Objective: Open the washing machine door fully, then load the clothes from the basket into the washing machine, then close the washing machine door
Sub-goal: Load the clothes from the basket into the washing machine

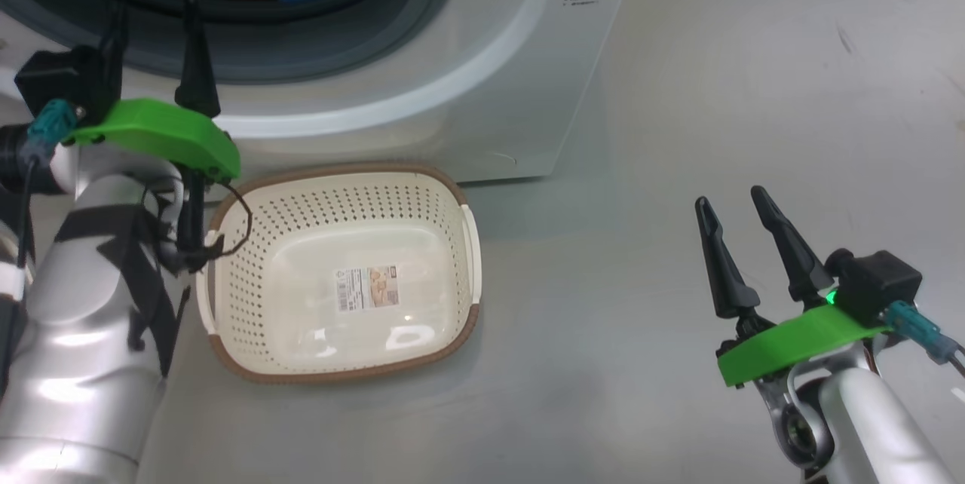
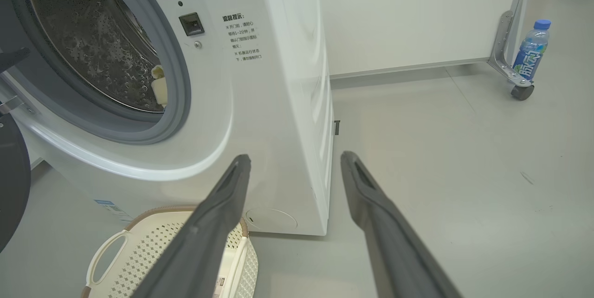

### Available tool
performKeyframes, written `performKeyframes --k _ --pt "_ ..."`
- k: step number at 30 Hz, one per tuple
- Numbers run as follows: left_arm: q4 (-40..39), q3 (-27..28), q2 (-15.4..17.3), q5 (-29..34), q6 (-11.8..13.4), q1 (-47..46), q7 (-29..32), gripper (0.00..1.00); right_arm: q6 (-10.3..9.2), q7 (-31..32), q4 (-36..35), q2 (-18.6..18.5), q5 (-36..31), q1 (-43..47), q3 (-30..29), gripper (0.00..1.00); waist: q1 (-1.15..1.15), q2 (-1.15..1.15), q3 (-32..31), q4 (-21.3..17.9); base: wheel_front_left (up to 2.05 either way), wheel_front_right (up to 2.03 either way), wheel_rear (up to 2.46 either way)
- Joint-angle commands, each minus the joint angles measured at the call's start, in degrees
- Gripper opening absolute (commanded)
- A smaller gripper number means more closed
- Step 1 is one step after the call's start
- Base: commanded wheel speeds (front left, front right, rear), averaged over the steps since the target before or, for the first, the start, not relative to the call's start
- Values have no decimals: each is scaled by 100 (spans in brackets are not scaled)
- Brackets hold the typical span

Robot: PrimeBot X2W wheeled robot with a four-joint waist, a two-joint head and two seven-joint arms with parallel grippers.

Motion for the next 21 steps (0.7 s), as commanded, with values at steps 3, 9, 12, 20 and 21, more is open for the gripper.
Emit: performKeyframes --k 3,9,12,20,21 --pt "-579 231 269 132 84 234 -63 100 -2 -55 -138 -101 -54 139 85 100 1 -1 -347 135 0 0 0" --pt "-1383 354 385 236 240 991 -63 100 -2 -55 -144 -137 -74 321 124 100 1 -1 -716 189 0 0 0" --pt "-1759 398 446 254 344 1371 -63 100 -2 -55 -146 -154 -79 416 150 100 1 -1 -883 194 0 0 0" --pt "-2915 461 728 269 633 2379 125 100 -2 -55 -168 -164 -77 620 168 100 1 -1 -1208 184 0 0 0" --pt "-3034 470 755 266 666 2496 146 100 -2 -55 -176 -162 -79 635 165 100 1 -1 -1220 183 0 0 0"
